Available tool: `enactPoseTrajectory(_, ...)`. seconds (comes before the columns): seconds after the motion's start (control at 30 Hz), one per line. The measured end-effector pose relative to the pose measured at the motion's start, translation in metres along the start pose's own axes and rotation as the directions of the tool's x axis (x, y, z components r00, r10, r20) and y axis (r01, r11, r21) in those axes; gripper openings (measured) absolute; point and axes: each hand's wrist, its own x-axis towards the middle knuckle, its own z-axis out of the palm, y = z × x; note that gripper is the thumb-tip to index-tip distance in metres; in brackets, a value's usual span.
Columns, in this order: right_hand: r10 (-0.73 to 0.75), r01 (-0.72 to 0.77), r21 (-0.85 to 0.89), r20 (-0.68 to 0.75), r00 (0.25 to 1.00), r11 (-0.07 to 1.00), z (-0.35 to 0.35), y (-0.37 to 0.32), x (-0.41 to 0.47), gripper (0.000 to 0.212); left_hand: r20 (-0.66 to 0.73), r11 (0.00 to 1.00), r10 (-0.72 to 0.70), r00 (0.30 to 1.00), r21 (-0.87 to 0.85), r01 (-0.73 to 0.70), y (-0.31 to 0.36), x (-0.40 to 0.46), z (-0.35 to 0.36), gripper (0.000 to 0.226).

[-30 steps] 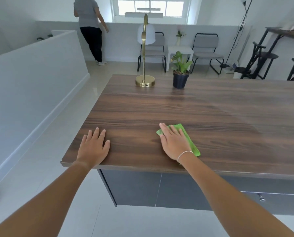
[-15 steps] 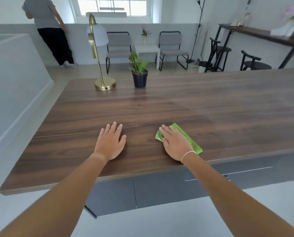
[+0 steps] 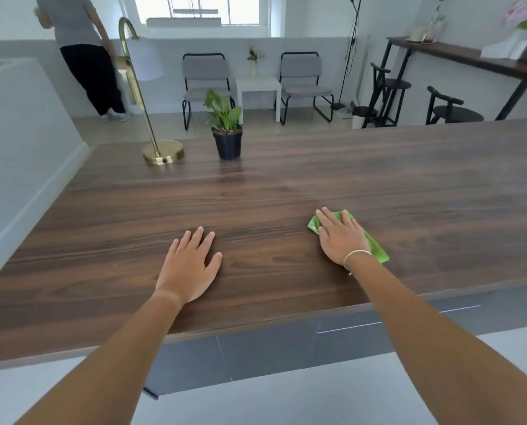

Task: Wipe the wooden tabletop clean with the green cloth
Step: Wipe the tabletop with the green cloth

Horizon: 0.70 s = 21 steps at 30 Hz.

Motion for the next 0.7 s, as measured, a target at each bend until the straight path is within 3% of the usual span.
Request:
enactPoseTrajectory(0.13, -0.294, 0.295, -0.016, 0.031, 0.955, 0.955, 0.016, -0.044, -0.022, 0.051, 0.03, 1.0, -0.005, 1.0, -0.022, 0.006, 0.0, 0.0, -0.005, 0.056)
enactPoseTrajectory(0.23, -0.409, 0.406, 0.084, 0.027, 0.912, 0.91, 0.014, -0.025, -0.039, 0.053, 0.023, 0.998, 0.016, 1.0, -0.055, -0.014, -0.003, 0.001, -0.008, 0.056)
enactPoseTrajectory(0.3, -0.346, 0.341, 0.153, 0.007, 0.938, 0.928, 0.009, -0.003, -0.034, 0.056, 0.009, 0.994, 0.011, 1.0, -0.104, -0.01, -0.013, 0.005, -0.014, 0.056)
enactPoseTrajectory(0.4, -0.123, 0.124, 0.117, -0.011, 0.992, 0.985, 0.004, 0.02, 0.004, 0.055, -0.018, 0.993, -0.028, 0.999, -0.117, 0.026, -0.044, 0.019, -0.027, 0.056)
enactPoseTrajectory(0.53, 0.054, -0.053, 0.081, -0.009, 0.999, 0.995, 0.003, 0.0, 0.067, 0.054, -0.008, 0.995, -0.065, 0.998, -0.07, 0.064, -0.093, 0.045, -0.039, 0.057)
enactPoseTrajectory(0.63, 0.046, -0.045, 0.05, -0.012, 0.999, 0.998, 0.01, -0.054, 0.107, 0.054, 0.014, 0.998, -0.059, 0.998, -0.034, 0.06, -0.124, 0.066, -0.042, 0.057)
enactPoseTrajectory(0.7, -0.059, 0.059, 0.021, -0.003, 0.998, 0.998, 0.017, -0.105, 0.119, 0.054, 0.024, 0.999, -0.046, 0.999, -0.028, 0.047, -0.14, 0.082, -0.045, 0.057)
